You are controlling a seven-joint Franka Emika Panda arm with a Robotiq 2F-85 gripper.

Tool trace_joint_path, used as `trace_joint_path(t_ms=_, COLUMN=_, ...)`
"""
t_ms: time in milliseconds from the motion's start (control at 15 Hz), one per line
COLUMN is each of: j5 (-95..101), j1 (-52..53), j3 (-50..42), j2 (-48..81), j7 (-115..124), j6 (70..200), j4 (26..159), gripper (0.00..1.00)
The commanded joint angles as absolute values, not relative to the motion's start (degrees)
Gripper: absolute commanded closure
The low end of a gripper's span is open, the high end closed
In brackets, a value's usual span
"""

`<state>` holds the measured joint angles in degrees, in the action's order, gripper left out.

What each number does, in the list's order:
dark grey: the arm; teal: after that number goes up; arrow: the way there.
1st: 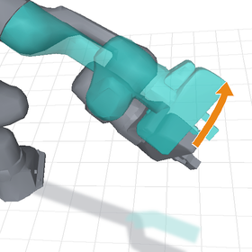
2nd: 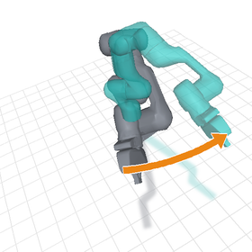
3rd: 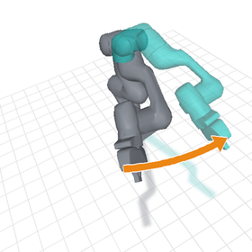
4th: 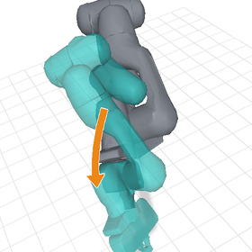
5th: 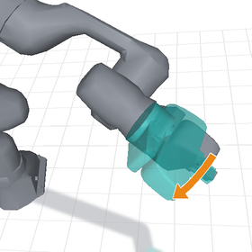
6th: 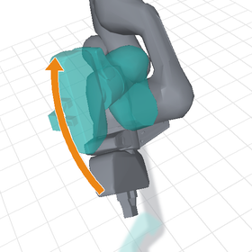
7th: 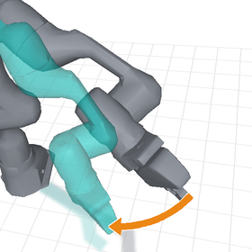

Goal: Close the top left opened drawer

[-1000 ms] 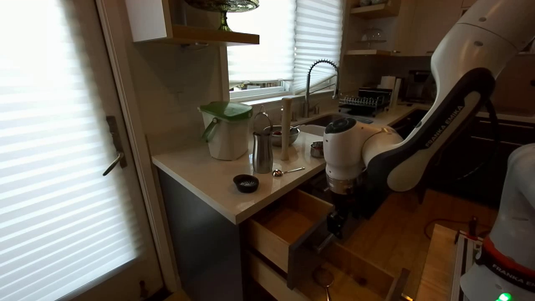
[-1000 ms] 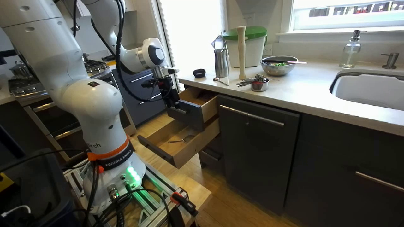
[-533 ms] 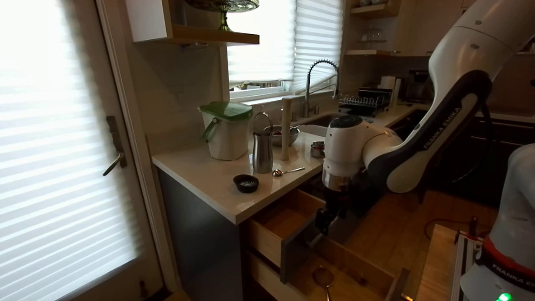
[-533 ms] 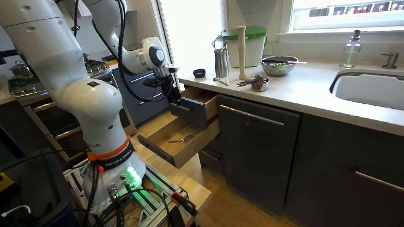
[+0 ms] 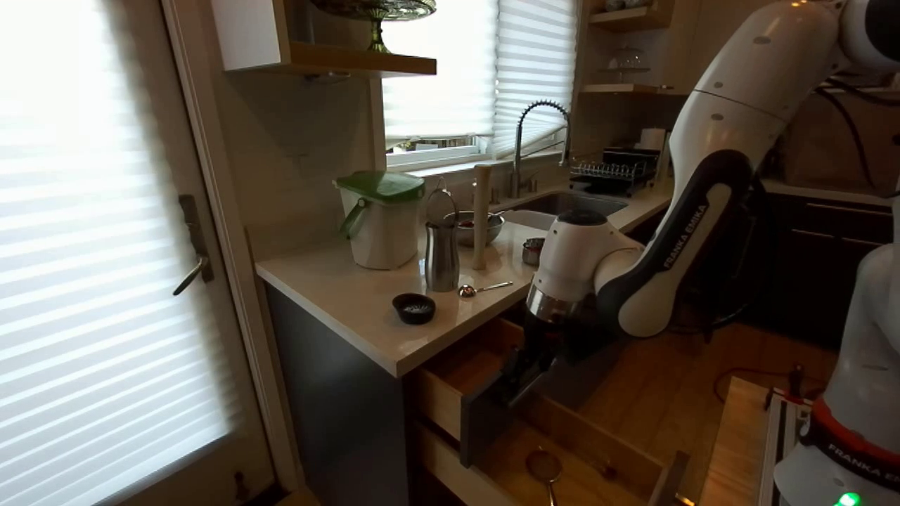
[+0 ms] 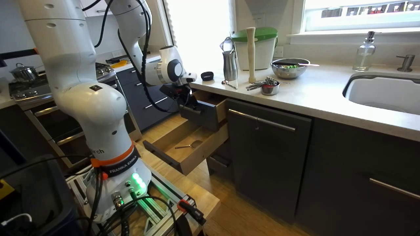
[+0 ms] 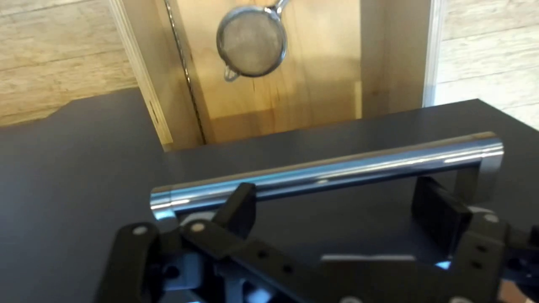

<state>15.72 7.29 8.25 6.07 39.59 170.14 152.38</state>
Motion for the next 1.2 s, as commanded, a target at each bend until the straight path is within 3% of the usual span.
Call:
trace_joint_path(t_ms=0, j5=23.00, j1=7.59, j3=3.82, j2=7.22, j7=42.13, j6=174.03, j4=149.97, gripper=0.00)
trace_joint_path(t_ms=667, j5=20.65, j1=9.24, j3=9.72, j2=1.88, j7=34.66, j6=154.11, j4=149.28, gripper=0.00)
trace_joint_path(t_ms=1133, j5=33.18, j1=9.12, j3=7.64, j2=6.80, j7=44.53, j6=165.33, j4=149.82, gripper=0.00)
